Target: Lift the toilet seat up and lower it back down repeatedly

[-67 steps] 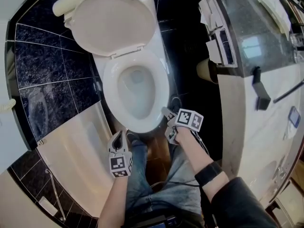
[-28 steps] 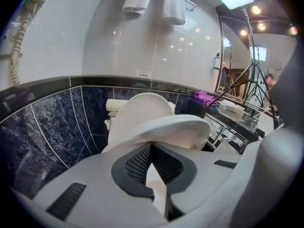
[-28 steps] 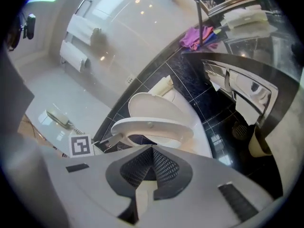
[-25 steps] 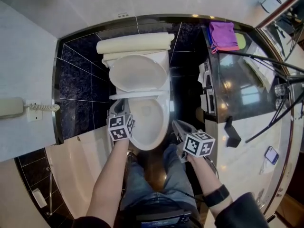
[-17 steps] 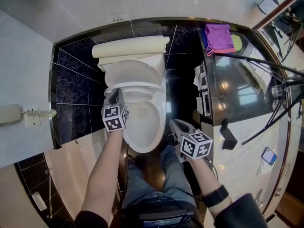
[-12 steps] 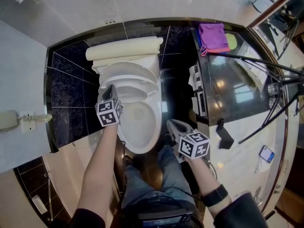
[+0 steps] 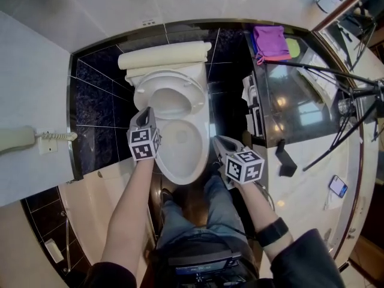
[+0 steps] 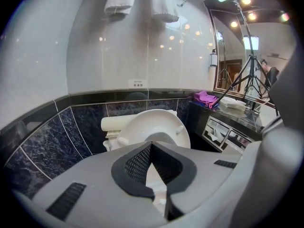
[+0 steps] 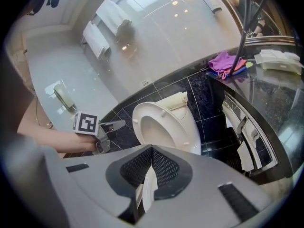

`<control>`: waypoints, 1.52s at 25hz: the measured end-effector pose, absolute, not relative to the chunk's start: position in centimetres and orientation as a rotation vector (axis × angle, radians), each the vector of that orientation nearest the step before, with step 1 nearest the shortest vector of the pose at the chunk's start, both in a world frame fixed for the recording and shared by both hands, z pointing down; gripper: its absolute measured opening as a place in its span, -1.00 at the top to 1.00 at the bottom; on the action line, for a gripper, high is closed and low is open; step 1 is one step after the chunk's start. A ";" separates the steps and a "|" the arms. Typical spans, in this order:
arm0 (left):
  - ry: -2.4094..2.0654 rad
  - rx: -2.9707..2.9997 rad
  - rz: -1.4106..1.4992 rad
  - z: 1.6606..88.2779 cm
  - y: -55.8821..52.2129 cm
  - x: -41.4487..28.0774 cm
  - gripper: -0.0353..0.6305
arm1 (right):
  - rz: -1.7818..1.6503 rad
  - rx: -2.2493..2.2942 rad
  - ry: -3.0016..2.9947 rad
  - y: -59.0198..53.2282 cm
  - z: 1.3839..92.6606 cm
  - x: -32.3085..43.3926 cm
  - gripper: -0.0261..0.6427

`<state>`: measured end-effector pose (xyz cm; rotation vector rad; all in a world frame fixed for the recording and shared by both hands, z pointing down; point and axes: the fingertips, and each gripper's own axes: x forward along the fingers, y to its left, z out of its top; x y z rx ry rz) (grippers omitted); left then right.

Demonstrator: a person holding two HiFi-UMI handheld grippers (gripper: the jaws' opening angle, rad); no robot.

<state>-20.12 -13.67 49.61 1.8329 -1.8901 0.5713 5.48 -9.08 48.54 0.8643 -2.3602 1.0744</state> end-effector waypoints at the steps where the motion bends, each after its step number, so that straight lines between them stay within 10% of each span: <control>1: -1.882 1.844 0.571 48.9 -12.8 -19.9 0.89 | 1.055 0.864 -2.363 -8.9 48.1 5.1 0.88; 38: -1.875 2.062 0.429 31.8 12.0 -19.9 0.89 | 0.581 1.115 -2.389 2.6 36.5 8.3 0.87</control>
